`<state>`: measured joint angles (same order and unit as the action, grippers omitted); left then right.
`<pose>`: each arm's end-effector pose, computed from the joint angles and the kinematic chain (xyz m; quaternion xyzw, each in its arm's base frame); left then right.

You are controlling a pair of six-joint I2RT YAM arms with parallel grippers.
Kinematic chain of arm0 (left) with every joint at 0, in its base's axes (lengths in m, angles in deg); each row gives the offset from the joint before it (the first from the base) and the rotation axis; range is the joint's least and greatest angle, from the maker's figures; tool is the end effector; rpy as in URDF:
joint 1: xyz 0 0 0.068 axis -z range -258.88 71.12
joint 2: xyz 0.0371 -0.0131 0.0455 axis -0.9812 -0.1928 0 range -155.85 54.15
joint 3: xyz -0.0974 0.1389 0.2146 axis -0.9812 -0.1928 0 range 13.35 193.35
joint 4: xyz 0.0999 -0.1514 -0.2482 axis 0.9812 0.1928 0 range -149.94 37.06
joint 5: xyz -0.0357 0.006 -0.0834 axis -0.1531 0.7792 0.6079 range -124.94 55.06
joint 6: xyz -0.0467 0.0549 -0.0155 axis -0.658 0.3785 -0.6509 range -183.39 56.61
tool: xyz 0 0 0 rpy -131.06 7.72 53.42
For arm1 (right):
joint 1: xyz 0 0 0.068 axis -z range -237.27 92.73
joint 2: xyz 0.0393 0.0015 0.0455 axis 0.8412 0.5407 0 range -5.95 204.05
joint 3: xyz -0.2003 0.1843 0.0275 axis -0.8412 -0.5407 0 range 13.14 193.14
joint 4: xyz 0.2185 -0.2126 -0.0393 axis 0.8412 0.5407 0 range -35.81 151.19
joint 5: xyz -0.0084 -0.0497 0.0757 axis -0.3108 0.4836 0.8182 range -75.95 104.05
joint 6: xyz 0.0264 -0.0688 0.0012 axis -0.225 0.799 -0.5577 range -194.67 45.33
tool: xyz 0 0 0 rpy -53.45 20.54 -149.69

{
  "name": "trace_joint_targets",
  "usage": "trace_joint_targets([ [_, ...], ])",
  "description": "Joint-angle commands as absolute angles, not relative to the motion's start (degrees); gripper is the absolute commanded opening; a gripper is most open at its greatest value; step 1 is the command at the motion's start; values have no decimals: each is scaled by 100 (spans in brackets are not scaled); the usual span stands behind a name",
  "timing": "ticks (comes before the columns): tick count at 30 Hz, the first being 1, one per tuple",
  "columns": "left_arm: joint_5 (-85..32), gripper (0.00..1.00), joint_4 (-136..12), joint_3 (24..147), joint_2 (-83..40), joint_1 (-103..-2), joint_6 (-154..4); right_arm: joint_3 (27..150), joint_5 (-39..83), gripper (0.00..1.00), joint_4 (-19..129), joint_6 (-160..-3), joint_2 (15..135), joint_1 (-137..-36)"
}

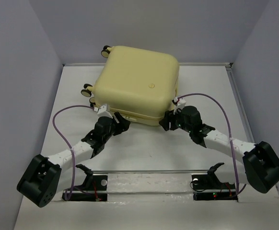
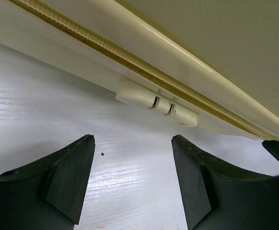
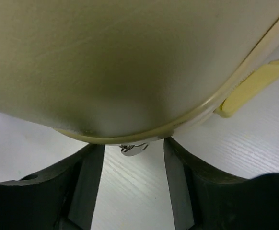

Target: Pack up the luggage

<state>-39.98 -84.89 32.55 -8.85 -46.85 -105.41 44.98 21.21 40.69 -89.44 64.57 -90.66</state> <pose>0.2414 -0.1446 0.1459 -0.0962 0.8072 -0.3215 0.4856 0.2635 0.1828 0.1690 -0.1694 0.8261 0.2664 0.4668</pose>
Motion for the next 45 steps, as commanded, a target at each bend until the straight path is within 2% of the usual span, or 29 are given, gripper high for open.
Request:
trace_joint_targets([
  [1, -4117, 76, -8543, 3391, -711, -4715, -10276, 4786, 2048, 53, 3222, -8795, 6655, -9084],
  [5, -4302, 77, -8455, 3506, -676, -4759, -10197, 4865, 1599, 42, 3151, -8689, 6840, -9084],
  [6, -4311, 78, -8446, 3575, -728, -4803, -10171, 4891, 1598, 32, 3081, -8715, 6884, -9084],
  [10, -4320, 78, -8402, 3743, -896, -4909, -10109, 4795, 1572, 7, 2738, -8733, 6972, -9084],
  [17, -4408, 80, -8621, 4024, -1412, -5085, -9925, 4444, 1511, 7, 3379, -8968, 6139, -9180],
  [18, -4356, 79, -8735, 4155, -1553, -5085, -9916, 4408, 1858, 7, 2997, -9310, 6146, -9390],
  [19, -4190, 79, -8927, 4235, -1712, -5085, -9881, 4486, 2019, 7, 2514, -9774, 6877, -9949],
  [20, -4145, 78, -8964, 4331, -1992, -5085, -9855, 5627, 1437, 7, 2901, -9657, 7493, -11294],
  [22, -4066, 78, -9069, 4481, -2152, -5085, -9889, 7012, 897, 7, 3736, -9262, 8907, -12035],
  [24, -4021, 77, -9131, 4464, -2162, -5085, -9977, 6391, 701, 7, 3566, -9496, 8531, -11584],
  [26, -4065, 78, -9175, 4376, -2074, -5076, -10012, 4717, 1775, 7, 2874, -9971, 7065, -10557],
  [27, -4065, 78, -9228, 4332, -2065, -5076, -10030, 4428, 1852, 7, 2905, -9868, 6643, -9900],
  [29, -4030, 77, -9219, 4349, -2134, -5084, -10039, 4259, 1661, 7, 3508, -9710, 5887, -9683],
  [38, -3705, 77, -9202, 4182, -1582, -4971, -10206, 3960, 1861, 7, 3976, -9717, 5320, -9612],
  [41, -3644, 78, -9193, 4288, -1773, -4909, -10241, 4012, 2150, 7, 4004, -9858, 5329, -9612],
  [44, -3521, 78, -9298, 4428, -2212, -4883, -10293, 4056, 2135, 7, 3636, -10121, 5714, -10067],
  [45, -3381, 78, -9411, 4472, -2318, -4874, -10381, 4352, 2091, 7, 3304, -10165, 5994, -10608],
])
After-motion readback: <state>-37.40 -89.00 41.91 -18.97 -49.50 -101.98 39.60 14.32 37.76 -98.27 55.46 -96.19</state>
